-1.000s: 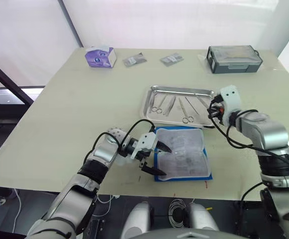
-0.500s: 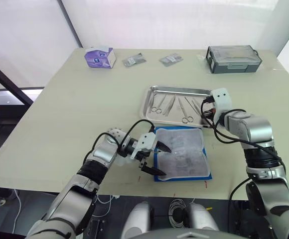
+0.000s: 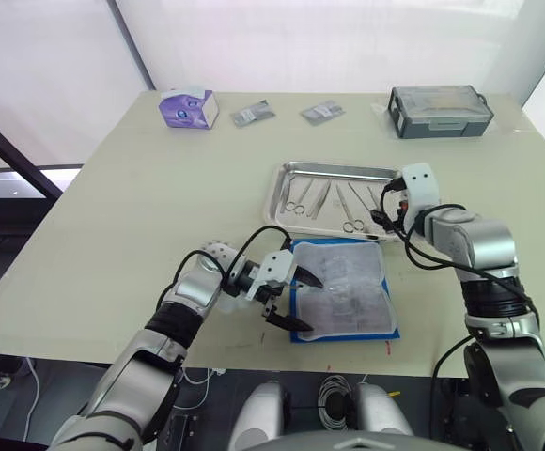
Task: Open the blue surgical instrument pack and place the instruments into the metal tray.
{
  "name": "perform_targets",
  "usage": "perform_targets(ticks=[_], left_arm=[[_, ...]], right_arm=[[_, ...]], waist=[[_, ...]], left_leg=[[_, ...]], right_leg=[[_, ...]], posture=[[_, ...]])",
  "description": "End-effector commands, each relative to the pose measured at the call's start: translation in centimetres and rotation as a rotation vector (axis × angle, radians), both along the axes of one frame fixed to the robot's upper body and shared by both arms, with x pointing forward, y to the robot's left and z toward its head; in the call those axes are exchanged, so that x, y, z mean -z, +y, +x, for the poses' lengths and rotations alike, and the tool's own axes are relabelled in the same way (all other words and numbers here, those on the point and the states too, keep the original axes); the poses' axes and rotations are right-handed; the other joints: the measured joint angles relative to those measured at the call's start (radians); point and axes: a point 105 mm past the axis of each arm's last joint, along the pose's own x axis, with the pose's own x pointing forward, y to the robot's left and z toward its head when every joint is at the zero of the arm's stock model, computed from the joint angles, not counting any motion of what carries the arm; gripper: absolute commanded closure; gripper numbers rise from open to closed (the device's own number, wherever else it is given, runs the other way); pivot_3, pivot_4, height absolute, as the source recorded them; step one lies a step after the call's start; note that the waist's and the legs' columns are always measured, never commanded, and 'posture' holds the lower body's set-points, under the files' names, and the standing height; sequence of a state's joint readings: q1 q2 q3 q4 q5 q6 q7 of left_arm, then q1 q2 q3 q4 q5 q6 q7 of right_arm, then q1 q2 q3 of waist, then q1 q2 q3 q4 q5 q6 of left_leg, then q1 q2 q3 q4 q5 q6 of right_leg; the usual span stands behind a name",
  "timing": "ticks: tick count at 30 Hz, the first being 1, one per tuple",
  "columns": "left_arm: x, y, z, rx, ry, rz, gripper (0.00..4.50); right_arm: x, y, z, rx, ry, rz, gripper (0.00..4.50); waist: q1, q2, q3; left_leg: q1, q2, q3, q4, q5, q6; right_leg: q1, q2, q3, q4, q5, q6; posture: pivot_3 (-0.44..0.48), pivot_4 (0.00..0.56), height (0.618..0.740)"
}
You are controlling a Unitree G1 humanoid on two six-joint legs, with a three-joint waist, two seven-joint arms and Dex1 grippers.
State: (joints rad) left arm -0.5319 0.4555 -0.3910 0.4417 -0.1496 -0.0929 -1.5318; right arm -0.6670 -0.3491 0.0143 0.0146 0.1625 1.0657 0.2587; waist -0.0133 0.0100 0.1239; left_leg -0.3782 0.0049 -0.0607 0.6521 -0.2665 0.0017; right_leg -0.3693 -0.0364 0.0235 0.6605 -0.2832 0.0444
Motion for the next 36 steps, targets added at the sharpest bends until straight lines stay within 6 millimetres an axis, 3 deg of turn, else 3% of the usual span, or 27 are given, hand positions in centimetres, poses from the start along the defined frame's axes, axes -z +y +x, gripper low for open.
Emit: perform_targets(ticks=[1,5,11,16,23,27,33,36], left_arm=[[5.1,1.6,-2.5,-0.028,0.191,0.161,0.0],[4.1,1.2,-1.9,-0.037,0.15,0.11,0.0],[1.1,0.4,-0.8,-0.054,0.062,-0.035,0.0],[-2.2,-0.1,-0.3,-0.064,0.016,-0.174,0.0],[-7.4,0.1,0.6,-0.155,-0.033,-0.339,0.0],[-10.6,1.9,1.7,-0.314,-0.06,-0.441,0.0],[-11.0,5.9,2.3,-0.527,-0.079,-0.426,0.0],[-10.9,8.9,2.3,-0.66,-0.082,-0.412,0.0]], right_arm=[[-3.3,0.7,-0.1,-0.068,-0.172,0.009,0.05],[-4.9,0.5,-0.5,-0.11,-0.329,0.058,0.05],[-5.7,0.0,-2.3,-0.196,-0.455,0.118,0.05],[-6.1,0.6,-4.9,-0.369,-0.555,0.147,0.05],[-6.6,-0.2,-6.8,-0.414,-0.607,0.245,0.05],[-6.2,-1.4,-8.3,-0.465,-0.605,0.288,0.05],[-5.1,-3.5,-9.6,-0.463,-0.561,0.294,0.05],[-3.8,-4.8,-11.0,-0.469,-0.506,0.288,0.05]], waist=[[-0.001,0.0,0.0],[-0.001,0.0,0.0],[-0.002,-0.002,0.005],[-0.004,-0.003,0.016],[-0.003,-0.01,0.036],[-0.003,-0.011,0.039],[-0.003,-0.011,0.039],[-0.001,-0.011,0.04]], left_leg=[[0.0,0.0,0.0,0.0,0.0,0.0],[0.0,0.0,0.0,0.0,0.0,0.0],[-0.002,0.0,0.0,0.0,0.0,0.0],[-0.006,0.001,0.001,0.0,0.0,0.0],[-0.01,0.002,0.001,0.0,0.0,0.0],[-0.015,0.003,-0.001,0.001,0.0,0.0],[-0.017,0.004,0.001,0.001,0.0,0.0],[-0.017,0.004,0.001,0.001,0.0,0.0]], right_leg=[[0.0,0.0,0.0,0.0,0.0,0.0],[0.0,0.0,0.0,0.0,0.0,0.0],[-0.002,0.0,0.0,0.0,0.0,0.0],[-0.007,0.001,0.002,0.002,0.0,0.0],[-0.01,0.001,0.002,0.002,0.0,0.0],[-0.015,0.001,0.0,0.001,0.0,0.0],[-0.018,0.001,0.002,0.002,0.0,0.0],[-0.018,0.001,0.001,0.002,0.001,0.0]], posture=[[0.0,0.15,0.74],[0.0,0.15,0.74],[0.0,0.15,0.74],[0.0,0.15,0.74],[0.0,0.15,0.74],[0.0,0.15,0.74],[0.0,0.15,0.74],[0.0,0.15,0.74]])
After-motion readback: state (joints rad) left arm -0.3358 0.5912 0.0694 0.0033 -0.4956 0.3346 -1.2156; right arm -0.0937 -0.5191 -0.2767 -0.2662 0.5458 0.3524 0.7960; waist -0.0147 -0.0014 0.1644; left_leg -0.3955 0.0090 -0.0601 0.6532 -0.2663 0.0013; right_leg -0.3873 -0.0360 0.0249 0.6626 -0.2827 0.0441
